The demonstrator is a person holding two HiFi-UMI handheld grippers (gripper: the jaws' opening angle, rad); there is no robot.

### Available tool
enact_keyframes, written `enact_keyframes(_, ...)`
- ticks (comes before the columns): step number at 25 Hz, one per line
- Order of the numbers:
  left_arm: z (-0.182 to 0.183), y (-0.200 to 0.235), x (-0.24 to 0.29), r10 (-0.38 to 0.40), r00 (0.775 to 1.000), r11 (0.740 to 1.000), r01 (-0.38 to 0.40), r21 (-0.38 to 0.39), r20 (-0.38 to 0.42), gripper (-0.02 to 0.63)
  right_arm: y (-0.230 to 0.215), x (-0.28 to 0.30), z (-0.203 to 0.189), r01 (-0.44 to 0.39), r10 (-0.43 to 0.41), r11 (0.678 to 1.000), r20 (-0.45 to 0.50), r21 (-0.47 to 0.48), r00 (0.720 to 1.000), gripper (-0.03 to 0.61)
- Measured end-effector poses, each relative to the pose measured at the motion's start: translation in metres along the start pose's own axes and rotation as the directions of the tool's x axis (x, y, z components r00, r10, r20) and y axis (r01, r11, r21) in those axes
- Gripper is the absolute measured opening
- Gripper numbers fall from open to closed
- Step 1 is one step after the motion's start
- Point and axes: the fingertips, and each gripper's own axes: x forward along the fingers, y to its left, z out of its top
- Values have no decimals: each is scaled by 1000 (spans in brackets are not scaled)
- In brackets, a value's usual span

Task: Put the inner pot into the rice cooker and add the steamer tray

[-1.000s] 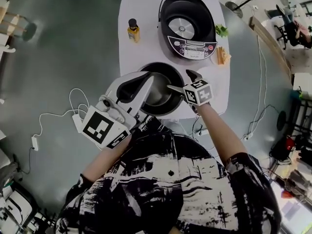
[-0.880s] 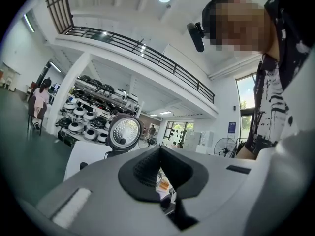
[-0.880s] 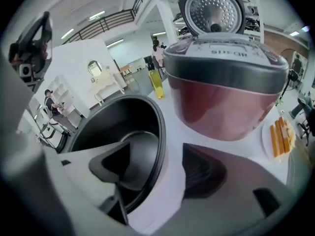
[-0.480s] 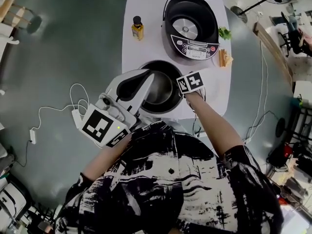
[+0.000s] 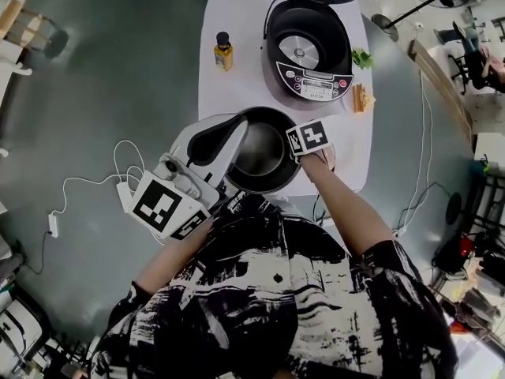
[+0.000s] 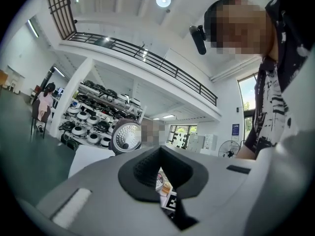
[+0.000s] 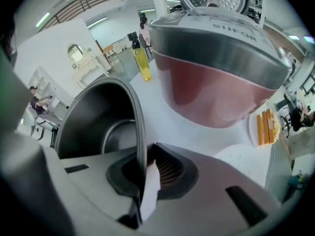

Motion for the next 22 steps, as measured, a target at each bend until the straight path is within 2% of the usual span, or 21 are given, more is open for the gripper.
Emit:
enact_keyframes(6, 10, 3, 3, -17, 1000, 1000, 17, 11, 22, 5, -2, -44, 4, -101, 92, 989, 89, 105, 992, 3)
enact_keyframes(14, 28, 12, 7, -37, 998, 999, 36, 22, 55, 5, -2, -163, -7, -297, 250, 928, 217, 223, 944, 6)
enact_keyframes(16, 31, 15, 9, -40, 997, 999, 39, 25, 60, 5, -11, -194, -6, -314, 251, 915, 249, 255, 935, 6)
enact_keyframes(19, 31, 17, 12, -49, 997, 999, 48, 20, 59, 5, -36, -236, 2, -290, 206, 914, 288, 285, 935, 8)
enact_keyframes(21, 29, 16, 12, -58, 997, 998, 57, 17, 57, 5, -50, -258, 18, -309, 201, 903, 340, 299, 919, 9)
enact_keyframes(22, 28, 15, 12, -62, 996, 998, 61, 16, 57, 5, -55, -267, 28, -336, 209, 888, 375, 314, 903, 11)
